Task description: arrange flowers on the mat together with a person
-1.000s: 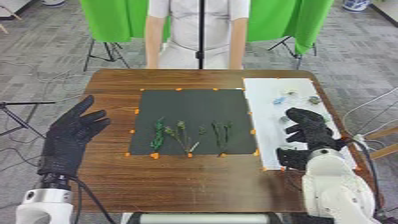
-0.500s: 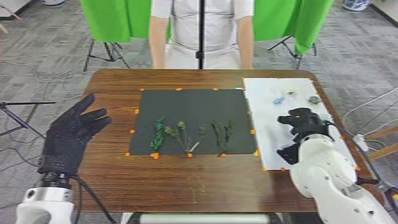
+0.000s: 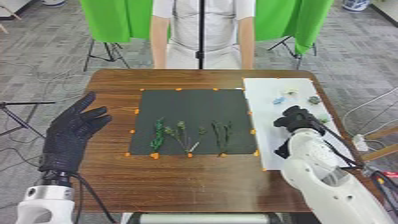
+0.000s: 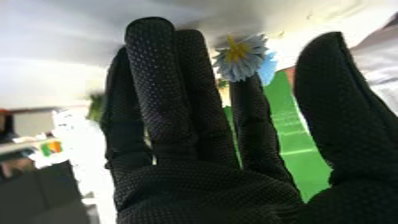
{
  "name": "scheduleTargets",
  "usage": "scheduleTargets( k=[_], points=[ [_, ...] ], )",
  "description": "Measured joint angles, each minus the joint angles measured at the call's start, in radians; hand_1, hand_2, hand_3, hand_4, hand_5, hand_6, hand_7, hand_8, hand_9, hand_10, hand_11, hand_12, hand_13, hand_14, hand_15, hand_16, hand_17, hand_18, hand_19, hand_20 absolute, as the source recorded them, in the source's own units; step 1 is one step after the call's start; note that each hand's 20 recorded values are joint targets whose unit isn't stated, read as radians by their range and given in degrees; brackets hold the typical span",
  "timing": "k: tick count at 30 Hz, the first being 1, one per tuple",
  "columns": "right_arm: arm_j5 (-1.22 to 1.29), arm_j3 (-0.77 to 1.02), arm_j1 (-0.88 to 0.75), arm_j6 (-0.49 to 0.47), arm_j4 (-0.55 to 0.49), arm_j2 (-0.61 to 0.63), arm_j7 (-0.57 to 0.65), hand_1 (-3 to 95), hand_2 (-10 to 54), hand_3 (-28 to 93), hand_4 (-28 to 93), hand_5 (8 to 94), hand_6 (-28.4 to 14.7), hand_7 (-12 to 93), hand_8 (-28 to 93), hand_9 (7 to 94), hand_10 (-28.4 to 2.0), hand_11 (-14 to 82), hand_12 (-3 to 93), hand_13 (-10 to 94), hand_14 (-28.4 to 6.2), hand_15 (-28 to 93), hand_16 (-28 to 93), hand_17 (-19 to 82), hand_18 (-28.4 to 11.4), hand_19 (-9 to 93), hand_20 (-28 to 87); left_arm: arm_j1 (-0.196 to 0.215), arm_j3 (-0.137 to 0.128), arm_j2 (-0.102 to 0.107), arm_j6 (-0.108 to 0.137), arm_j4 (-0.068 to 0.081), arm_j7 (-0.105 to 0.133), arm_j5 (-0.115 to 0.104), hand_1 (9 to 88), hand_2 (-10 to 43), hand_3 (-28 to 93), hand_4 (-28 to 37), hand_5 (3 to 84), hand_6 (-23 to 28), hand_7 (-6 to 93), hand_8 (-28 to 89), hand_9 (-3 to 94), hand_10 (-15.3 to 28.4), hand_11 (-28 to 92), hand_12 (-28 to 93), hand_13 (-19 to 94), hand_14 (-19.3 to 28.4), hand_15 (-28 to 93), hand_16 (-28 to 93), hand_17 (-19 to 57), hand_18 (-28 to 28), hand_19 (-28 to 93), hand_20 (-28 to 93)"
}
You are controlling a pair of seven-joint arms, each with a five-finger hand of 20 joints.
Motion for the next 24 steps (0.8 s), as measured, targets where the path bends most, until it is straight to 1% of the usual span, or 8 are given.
scheduleTargets(
  k=[2, 4, 6, 7, 9, 12, 19, 24],
  points=[
    [-0.01, -0.009, 0.011, -0.01, 0.008, 0.0, 0.001, 44.8, -7.8, 72, -26, 58.5, 2.6, 20, -16, 69.4, -13.9, 24.9, 15.0, 68, -10.6, 52, 12, 23, -22.5, 68, 14, -0.002, 0.001, 0.001, 0.0, 0.0, 0.0, 0.0, 24.3, 8.2, 74, -22.2, 40.0, 9.7, 6.7, -6, 41.2, 21.2, 25, 13, 31, 27.8, 54, -6, -3.2, 27.9, 63, 11],
    [-0.016, -0.017, 0.018, -0.01, 0.015, 0.001, 0.002, 48.8, -8.8, 70, -27, 62.2, 2.4, 22, -12, 71.7, -12.1, 22.4, 17.3, 70, -9.6, 49, 14, 24, -21.5, 68, 14, -0.004, 0.001, 0.001, 0.0, 0.0, 0.0, 0.0, 24.3, 8.2, 74, -22.2, 40.0, 9.8, 6.6, -6, 41.1, 21.2, 25, 13, 31, 27.8, 54, -6, -3.2, 27.9, 63, 11],
    [-0.027, -0.025, 0.024, -0.009, 0.021, 0.002, 0.002, 54.7, -9.3, 66, -28, 66.9, 2.0, 26, -10, 77.2, -9.6, 13.7, 24.7, 73, -7.2, 45, 21, 25, -19.5, 69, 14, -0.005, 0.001, 0.001, 0.0, 0.0, 0.0, 0.0, 24.4, 8.2, 74, -22.2, 40.0, 9.8, 6.6, -6, 41.1, 21.2, 25, 13, 31, 27.9, 54, -6, -3.2, 27.9, 63, 11],
    [-0.034, -0.028, 0.026, -0.008, 0.024, 0.003, 0.002, 57.5, -9.5, 65, -28, 70.5, 2.4, 29, -9, 81.6, -8.2, 9.8, 28.4, 75, -5.0, 42, 25, 26, -17.8, 70, 14, -0.005, 0.001, 0.001, 0.0, 0.0, 0.0, 0.0, 24.4, 8.2, 74, -22.2, 40.0, 9.8, 6.7, -6, 41.1, 21.2, 25, 13, 31, 27.9, 54, -6, -3.2, 27.9, 63, 11],
    [-0.056, -0.036, 0.029, -0.005, 0.029, 0.004, -0.003, 60.4, -9.5, 64, -28, 74.2, 3.0, 31, -8, 85.9, -6.7, 8.8, 31.1, 78, -2.8, 41, 28, 27, -16.1, 71, 15, -0.005, 0.001, 0.001, 0.0, 0.0, 0.0, 0.0, 24.4, 8.2, 74, -22.2, 40.0, 9.8, 6.6, -6, 41.2, 21.2, 25, 13, 31, 27.8, 54, -6, -3.2, 27.9, 63, 11],
    [-0.097, -0.055, 0.029, 0.007, 0.036, 0.007, -0.013, 61.9, -9.5, 63, -28, 76.0, 3.5, 31, -7, 88.4, -5.4, 10.2, 32.8, 80, -1.8, 40, 30, 28, -14.9, 71, 15, -0.005, 0.001, 0.001, 0.0, 0.0, 0.0, 0.0, 24.5, 8.2, 74, -22.2, 40.1, 9.9, 6.6, -6, 41.2, 21.1, 25, 13, 31, 27.8, 54, -6, -3.2, 27.9, 63, 11],
    [-0.135, -0.063, -0.006, 0.066, 0.021, 0.0, -0.037, 62.4, -9.5, 63, -28, 77.3, 3.4, 31, -7, 89.8, -5.2, 10.4, 34.2, 82, -1.7, 41, 31, 28, -14.3, 71, 15, -0.005, 0.001, 0.003, 0.0, -0.001, 0.003, 0.0, 24.4, 8.3, 74, -22.2, 40.2, 10.0, 6.5, -6, 41.2, 21.3, 25, 13, 31, 27.9, 54, -6, -3.2, 27.9, 63, 11],
    [-0.147, -0.058, -0.051, 0.086, -0.049, -0.024, -0.079, 62.3, -9.5, 64, -28, 77.7, 3.2, 30, -7, 90.1, -5.5, 10.8, 34.8, 82, -1.6, 41, 31, 28, -14.2, 71, 15, -0.003, -0.001, 0.01, 0.0, -0.004, 0.016, 0.0, 24.5, 8.2, 74, -22.2, 40.2, 9.9, 6.6, -6, 41.2, 21.3, 25, 13, 31, 27.7, 54, -6, -3.1, 27.9, 63, 11]
  ],
)
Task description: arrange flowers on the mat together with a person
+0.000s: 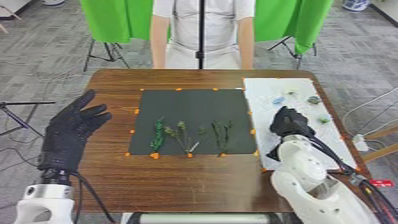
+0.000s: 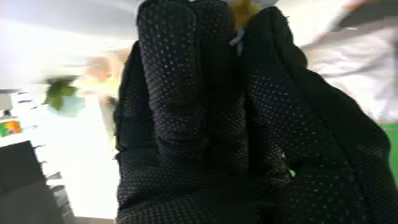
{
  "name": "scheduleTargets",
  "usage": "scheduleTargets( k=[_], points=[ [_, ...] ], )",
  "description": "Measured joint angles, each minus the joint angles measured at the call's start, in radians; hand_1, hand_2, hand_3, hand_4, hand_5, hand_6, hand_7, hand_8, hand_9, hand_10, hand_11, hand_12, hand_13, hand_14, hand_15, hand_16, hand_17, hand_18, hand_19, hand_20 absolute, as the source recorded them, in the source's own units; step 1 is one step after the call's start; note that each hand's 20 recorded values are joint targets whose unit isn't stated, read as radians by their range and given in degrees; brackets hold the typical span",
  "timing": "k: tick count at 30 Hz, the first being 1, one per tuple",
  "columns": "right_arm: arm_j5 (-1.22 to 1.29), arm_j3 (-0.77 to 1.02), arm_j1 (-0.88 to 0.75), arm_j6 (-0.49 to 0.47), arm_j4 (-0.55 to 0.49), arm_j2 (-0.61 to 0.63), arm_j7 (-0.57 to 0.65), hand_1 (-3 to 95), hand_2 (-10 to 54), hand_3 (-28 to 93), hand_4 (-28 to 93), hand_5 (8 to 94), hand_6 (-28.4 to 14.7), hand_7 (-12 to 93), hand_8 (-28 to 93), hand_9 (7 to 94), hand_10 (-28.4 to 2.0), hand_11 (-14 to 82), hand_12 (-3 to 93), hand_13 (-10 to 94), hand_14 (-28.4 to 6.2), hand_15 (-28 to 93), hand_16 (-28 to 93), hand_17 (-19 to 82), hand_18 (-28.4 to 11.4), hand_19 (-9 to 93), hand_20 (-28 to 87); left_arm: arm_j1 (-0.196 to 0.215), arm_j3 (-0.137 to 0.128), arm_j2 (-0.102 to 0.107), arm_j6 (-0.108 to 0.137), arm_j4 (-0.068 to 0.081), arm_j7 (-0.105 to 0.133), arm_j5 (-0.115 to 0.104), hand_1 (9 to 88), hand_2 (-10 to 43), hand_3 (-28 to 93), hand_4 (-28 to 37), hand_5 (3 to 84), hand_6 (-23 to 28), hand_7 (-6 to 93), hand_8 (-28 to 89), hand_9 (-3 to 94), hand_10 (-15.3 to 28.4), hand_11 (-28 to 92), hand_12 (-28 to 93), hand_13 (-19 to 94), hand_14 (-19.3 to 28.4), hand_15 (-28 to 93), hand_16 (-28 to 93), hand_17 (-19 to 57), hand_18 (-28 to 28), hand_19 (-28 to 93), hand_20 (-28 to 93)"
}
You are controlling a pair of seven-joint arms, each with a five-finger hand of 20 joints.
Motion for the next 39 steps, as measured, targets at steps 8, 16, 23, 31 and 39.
scheduleTargets(
  k=[8, 16, 23, 31, 39],
  points=[
    [0.08, -0.151, 0.085, 0.042, -0.077, -0.058, -0.25, 61.4, -9.5, 65, -28, 77.8, 3.4, 31, -6, 90.4, -5.6, 11.3, 35.6, 82, -1.6, 42, 31, 27, -13.5, 71, 15, -0.003, 0.002, 0.023, 0.0, -0.01, 0.034, 0.001, 24.4, 8.1, 74, -22.2, 40.1, 9.8, 6.6, -6, 41.4, 21.3, 25, 13, 32, 28.0, 55, -6, -2.2, 27.7, 65, 13],
    [0.173, -0.338, 0.281, 0.036, 0.102, -0.245, -0.446, 60.3, -9.5, 66, -28, 77.6, 4.3, 31, -7, 90.4, -5.5, 12.6, 36.7, 81, -1.9, 44, 31, 26, -13.4, 71, 16, -0.069, 0.049, 0.05, -0.002, -0.001, 0.037, 0.001, 24.3, 7.8, 74, -22.3, 40.1, 9.7, 6.6, -6, 41.6, 21.3, 25, 13, 32, 28.2, 55, -6, -2.0, 27.7, 65, 14],
    [0.26, -0.557, 0.447, 0.123, 0.223, -0.288, -0.438, 59.7, -9.5, 65, -28, 77.9, 5.3, 31, -8, 91.0, -5.2, 14.1, 37.2, 81, -2.2, 46, 30, 25, -14.0, 71, 18, -0.18, 0.104, 0.086, -0.024, 0.028, 0.039, -0.012, 24.3, 7.8, 74, -22.3, 40.2, 9.8, 6.5, -6, 41.8, 21.4, 26, 13, 32, 28.2, 55, -6, -1.9, 27.6, 65, 15],
    [0.242, -0.64, 0.55, 0.108, 0.302, -0.31, -0.415, 59.3, -9.5, 62, -28, 77.6, 6.4, 28, -9, 90.3, -5.1, 16.9, 36.4, 80, -2.7, 49, 27, 25, -14.4, 71, 19, -0.234, 0.122, 0.113, -0.035, 0.035, 0.043, -0.017, 24.4, 7.8, 74, -22.3, 40.2, 9.8, 6.5, -6, 41.9, 21.3, 26, 13, 32, 28.1, 55, -6, -1.9, 27.6, 64, 16],
    [0.22, -0.718, 0.622, 0.053, 0.332, -0.316, -0.384, 58.0, -9.5, 59, -28, 74.2, 6.4, 24, -9, 88.2, -5.4, 21.1, 33.5, 78, -3.4, 54, 22, 24, -14.8, 71, 20, -0.243, 0.125, 0.118, -0.044, 0.04, 0.039, -0.017, 24.5, 8.0, 74, -22.2, 40.3, 9.8, 6.5, -6, 42.0, 21.3, 26, 13, 32, 28.2, 56, -6, -1.9, 27.6, 64, 17]
  ],
)
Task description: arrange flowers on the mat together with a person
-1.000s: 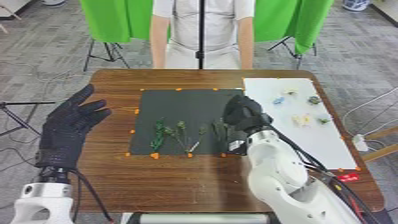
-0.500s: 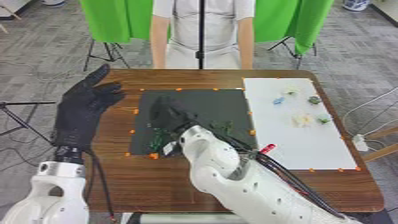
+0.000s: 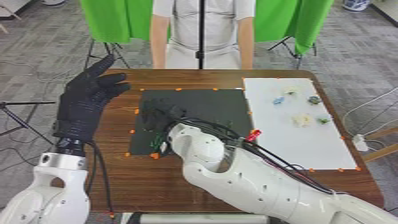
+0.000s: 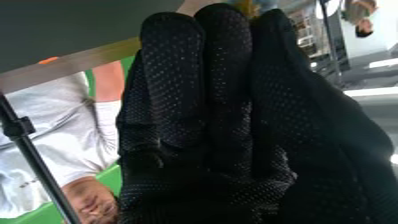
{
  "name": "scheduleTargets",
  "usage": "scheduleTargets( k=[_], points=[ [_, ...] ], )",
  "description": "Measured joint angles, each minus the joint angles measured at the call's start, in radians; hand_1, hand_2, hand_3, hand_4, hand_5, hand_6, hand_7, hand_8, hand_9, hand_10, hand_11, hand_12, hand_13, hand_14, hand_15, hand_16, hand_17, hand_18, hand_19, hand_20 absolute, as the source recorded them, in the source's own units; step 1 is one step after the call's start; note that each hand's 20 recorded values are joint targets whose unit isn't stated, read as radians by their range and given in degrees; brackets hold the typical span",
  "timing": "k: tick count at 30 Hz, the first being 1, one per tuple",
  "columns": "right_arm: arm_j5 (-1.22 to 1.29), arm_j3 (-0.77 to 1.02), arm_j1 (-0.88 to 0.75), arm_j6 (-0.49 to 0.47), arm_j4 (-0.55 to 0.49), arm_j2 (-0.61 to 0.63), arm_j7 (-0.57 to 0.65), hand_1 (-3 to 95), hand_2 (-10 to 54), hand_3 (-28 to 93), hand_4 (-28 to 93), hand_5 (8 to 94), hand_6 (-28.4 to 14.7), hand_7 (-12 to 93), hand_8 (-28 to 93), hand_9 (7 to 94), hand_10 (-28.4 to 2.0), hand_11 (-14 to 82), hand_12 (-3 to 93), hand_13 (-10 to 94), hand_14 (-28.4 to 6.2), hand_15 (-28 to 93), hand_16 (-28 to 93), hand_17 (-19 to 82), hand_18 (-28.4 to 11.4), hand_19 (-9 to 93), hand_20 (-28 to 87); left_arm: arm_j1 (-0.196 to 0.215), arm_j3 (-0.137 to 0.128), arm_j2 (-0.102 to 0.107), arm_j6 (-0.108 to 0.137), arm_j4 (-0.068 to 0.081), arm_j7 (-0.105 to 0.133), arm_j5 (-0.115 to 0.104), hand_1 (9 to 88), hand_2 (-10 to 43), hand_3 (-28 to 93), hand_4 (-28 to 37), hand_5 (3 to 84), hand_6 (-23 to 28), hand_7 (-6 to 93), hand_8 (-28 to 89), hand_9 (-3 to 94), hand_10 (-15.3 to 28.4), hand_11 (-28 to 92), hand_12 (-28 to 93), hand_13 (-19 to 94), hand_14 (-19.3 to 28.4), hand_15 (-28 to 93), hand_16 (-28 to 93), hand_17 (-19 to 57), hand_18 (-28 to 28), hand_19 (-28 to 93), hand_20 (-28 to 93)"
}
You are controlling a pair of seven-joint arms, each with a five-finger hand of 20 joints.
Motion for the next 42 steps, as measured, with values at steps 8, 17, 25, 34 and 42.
scheduleTargets(
  k=[8, 17, 25, 34, 42],
  points=[
    [-0.022, -0.007, 0.004, -0.049, 0.001, -0.001, 0.012, 56.6, -9.5, 56, -28, 68.5, 6.4, 23, -10, 85.2, -6.1, 22.8, 31.5, 75, -4.0, 55, 20, 22, -15.1, 70, 20, -0.032, 0.008, -0.003, -0.023, 0.016, -0.025, 0.001, 24.7, 8.1, 74, -22.1, 40.3, 9.9, 6.5, -6, 41.9, 21.5, 26, 13, 32, 28.2, 56, -6, -1.9, 27.6, 64, 17],
    [-0.058, 0.035, -0.025, -0.136, 0.004, -0.012, 0.014, 56.6, -9.5, 53, -28, 65.4, 6.4, 21, -11, 84.0, -6.7, 22.2, 28.8, 74, -4.5, 54, 19, 22, -15.2, 69, 20, -0.033, 0.008, -0.003, -0.023, 0.016, -0.029, 0.001, 24.7, 8.2, 74, -22.1, 40.5, 10.1, 6.6, -6, 42.0, 21.5, 26, 13, 32, 28.1, 56, -6, -2.0, 27.7, 64, 18],
    [-0.063, 0.035, -0.033, -0.149, 0.006, -0.015, 0.028, 53.4, -9.5, 56, -28, 63.6, 6.3, 20, -13, 81.9, -7.4, 26.3, 25.4, 73, -4.9, 55, 18, 21, -15.5, 69, 20, -0.028, 0.008, -0.007, -0.02, 0.014, -0.031, 0.001, 24.8, 8.2, 74, -22.1, 40.7, 10.3, 6.7, -6, 42.0, 21.6, 26, 13, 32, 28.2, 56, -7, -2.0, 27.8, 63, 18],
    [-0.023, 0.169, -0.111, -0.179, -0.059, -0.03, 0.013, 45.5, -9.5, 63, -28, 62.5, 5.0, 19, -16, 76.6, -10.3, 31.7, 17.9, 69, -6.9, 55, 17, 19, -16.7, 68, 20, 0.038, -0.028, -0.005, 0.011, -0.015, -0.021, -0.002, 24.8, 8.2, 74, -22.1, 40.8, 10.3, 6.7, -6, 42.0, 21.5, 26, 13, 32, 28.2, 56, -7, -2.0, 27.9, 63, 18],
    [0.354, 0.517, -0.287, -0.353, -0.289, -0.082, 0.024, 36.9, -6.9, 65, -28, 58.8, 2.1, 17, -15, 67.2, -12.9, 24.3, 14.9, 60, -12.5, 51, 12, 16, -18.8, 66, 20, 0.156, -0.098, -0.018, 0.042, -0.045, 0.009, -0.01, 24.6, 8.3, 74, -22.1, 40.5, 10.1, 6.6, -6, 41.7, 21.5, 26, 13, 32, 28.1, 55, -7, -2.9, 27.7, 60, 16]
  ],
)
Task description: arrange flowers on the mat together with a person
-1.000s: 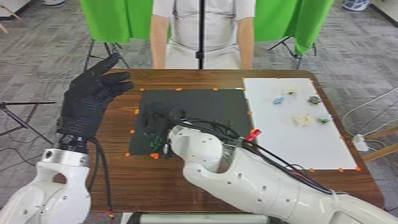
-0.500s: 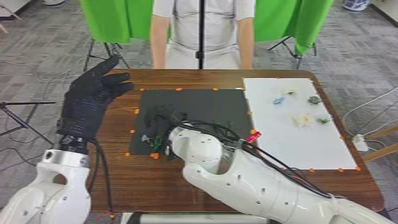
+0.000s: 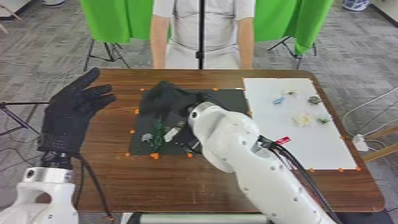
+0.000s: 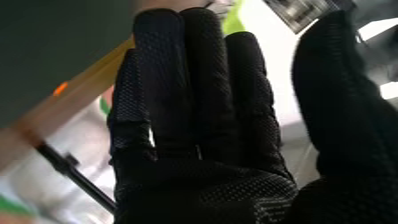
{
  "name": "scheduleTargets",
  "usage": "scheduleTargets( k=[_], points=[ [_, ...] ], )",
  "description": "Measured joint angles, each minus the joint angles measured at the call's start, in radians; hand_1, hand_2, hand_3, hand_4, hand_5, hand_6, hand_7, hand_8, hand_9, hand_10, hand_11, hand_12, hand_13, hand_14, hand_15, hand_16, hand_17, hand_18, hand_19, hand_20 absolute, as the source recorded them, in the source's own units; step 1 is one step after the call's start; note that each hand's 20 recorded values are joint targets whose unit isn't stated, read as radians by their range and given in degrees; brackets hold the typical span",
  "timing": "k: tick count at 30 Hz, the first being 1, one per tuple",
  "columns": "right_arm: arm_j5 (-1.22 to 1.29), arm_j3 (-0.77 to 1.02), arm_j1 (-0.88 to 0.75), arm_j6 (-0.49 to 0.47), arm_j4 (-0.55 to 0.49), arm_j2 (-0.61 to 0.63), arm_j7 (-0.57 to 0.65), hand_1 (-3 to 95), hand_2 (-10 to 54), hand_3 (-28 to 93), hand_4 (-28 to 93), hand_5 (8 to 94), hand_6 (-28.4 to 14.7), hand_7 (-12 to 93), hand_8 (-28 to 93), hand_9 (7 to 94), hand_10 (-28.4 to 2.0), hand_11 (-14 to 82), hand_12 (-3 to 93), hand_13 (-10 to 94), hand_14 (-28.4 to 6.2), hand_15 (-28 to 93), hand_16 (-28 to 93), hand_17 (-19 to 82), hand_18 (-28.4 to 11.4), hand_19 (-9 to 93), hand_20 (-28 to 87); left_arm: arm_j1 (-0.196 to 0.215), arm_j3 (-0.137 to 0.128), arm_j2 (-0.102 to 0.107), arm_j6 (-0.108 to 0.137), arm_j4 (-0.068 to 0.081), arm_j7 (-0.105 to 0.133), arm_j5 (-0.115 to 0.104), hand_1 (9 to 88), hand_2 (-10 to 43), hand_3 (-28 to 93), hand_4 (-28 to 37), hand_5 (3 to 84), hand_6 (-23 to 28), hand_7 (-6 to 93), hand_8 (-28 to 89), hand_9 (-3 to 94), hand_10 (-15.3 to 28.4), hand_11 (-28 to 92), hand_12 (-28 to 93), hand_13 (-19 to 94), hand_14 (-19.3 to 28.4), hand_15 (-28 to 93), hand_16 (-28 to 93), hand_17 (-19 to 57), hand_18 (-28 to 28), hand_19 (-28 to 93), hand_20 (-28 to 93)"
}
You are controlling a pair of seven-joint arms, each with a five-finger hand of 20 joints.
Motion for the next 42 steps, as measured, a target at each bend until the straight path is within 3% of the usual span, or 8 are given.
scheduleTargets(
  k=[3, 6, 9, 14, 18, 23, 31, 42],
  points=[
    [0.148, 0.125, -0.059, -0.073, -0.079, -0.032, 0.033, 33.6, -3.4, 67, -28, 55.9, 1.1, 16, -15, 62.7, -13.6, 22.7, 14.5, 55, -14.4, 49, 11, 14, -19.1, 63, 19, 0.026, -0.01, -0.015, 0.003, -0.001, 0.002, 0.0, 24.3, 8.1, 74, -22.1, 40.4, 10.0, 6.5, -6, 41.5, 21.3, 25, 13, 31, 28.0, 55, -7, -3.3, 27.5, 59, 14],
    [0.281, 0.233, -0.113, -0.074, -0.14, -0.036, 0.063, 30.6, -1.0, 68, -27, 52.1, 0.8, 16, -14, 59.3, -14.5, 21.2, 14.1, 52, -15.5, 47, 10, 13, -19.6, 61, 19, 0.036, -0.025, -0.041, -0.001, -0.002, -0.012, 0.005, 23.8, 7.8, 74, -22.3, 40.4, 9.7, 6.5, -6, 41.4, 21.2, 25, 13, 31, 28.0, 54, -7, -3.6, 27.2, 57, 13],
    [0.426, 0.36, -0.183, -0.034, -0.175, -0.032, 0.061, 26.6, 2.4, 69, -27, 47.0, 1.0, 14, -14, 54.9, -15.0, 18.5, 13.7, 48, -16.4, 43, 10, 11, -20.5, 57, 19, 0.042, -0.042, -0.077, -0.012, -0.005, -0.039, 0.008, 23.5, 7.7, 74, -22.6, 40.6, 9.5, 6.4, -6, 41.3, 21.2, 25, 12, 31, 27.6, 53, -7, -3.8, 27.0, 57, 12],
    [0.661, 0.53, -0.325, 0.047, -0.212, 0.02, -0.064, 22.8, 6.5, 69, -26, 43.0, -0.1, 12, -13, 52.4, -15.6, 17.0, 13.9, 45, -17.3, 42, 11, 9, -20.2, 55, 20, 0.053, -0.047, -0.116, -0.027, -0.004, -0.039, 0.008, 23.4, 7.7, 74, -22.8, 40.8, 9.5, 6.0, -6, 41.9, 21.3, 25, 13, 33, 28.3, 56, -6, -2.8, 28.1, 62, 14],
    [0.845, 0.609, -0.469, 0.108, -0.265, 0.095, -0.195, 20.8, 7.9, 69, -26, 43.2, 0.0, 12, -12, 51.2, -15.9, 15.4, 13.7, 43, -17.7, 39, 11, 7, -19.9, 49, 19, 0.065, -0.06, -0.131, -0.048, -0.003, -0.054, 0.011, 23.3, 7.6, 74, -22.9, 40.8, 9.4, 5.9, -6, 41.6, 21.4, 24, 13, 32, 28.2, 54, -7, -2.9, 28.2, 61, 13],
    [1.073, 0.662, -0.627, 0.189, -0.298, 0.13, -0.231, 19.5, 9.5, 69, -27, 43.3, 0.3, 12, -12, 50.7, -16.0, 14.7, 13.9, 42, -18.0, 37, 12, 7, -20.0, 47, 19, 0.081, -0.072, -0.149, -0.064, 0.002, -0.069, 0.012, 23.0, 7.4, 74, -23.0, 40.9, 9.3, 5.8, -6, 41.7, 21.3, 24, 13, 32, 28.2, 54, -6, -3.0, 28.2, 61, 12],
    [1.033, 0.709, -0.764, 0.256, -0.298, 0.086, -0.28, 18.4, 10.1, 69, -27, 43.7, 0.2, 12, -12, 50.7, -16.1, 14.9, 14.0, 42, -18.1, 37, 13, 6, -20.0, 47, 20, 0.088, -0.084, -0.183, -0.089, 0.013, -0.102, 0.012, 22.8, 7.2, 74, -23.0, 41.3, 9.5, 5.5, -6, 41.8, 21.4, 24, 13, 32, 28.4, 54, -6, -2.7, 28.4, 62, 12],
    [0.945, 0.759, -0.826, 0.325, -0.315, 0.088, -0.301, 17.8, 10.6, 70, -27, 43.2, 0.5, 12, -12, 50.6, -16.3, 15.1, 13.9, 41, -18.4, 37, 13, 6, -19.9, 46, 20, 0.101, -0.063, -0.182, -0.085, 0.019, -0.082, 0.009, 22.9, 7.0, 75, -23.0, 41.5, 8.8, 5.5, -6, 41.8, 21.0, 23, 13, 32, 28.2, 53, -6, -3.0, 28.3, 61, 12]
  ],
)
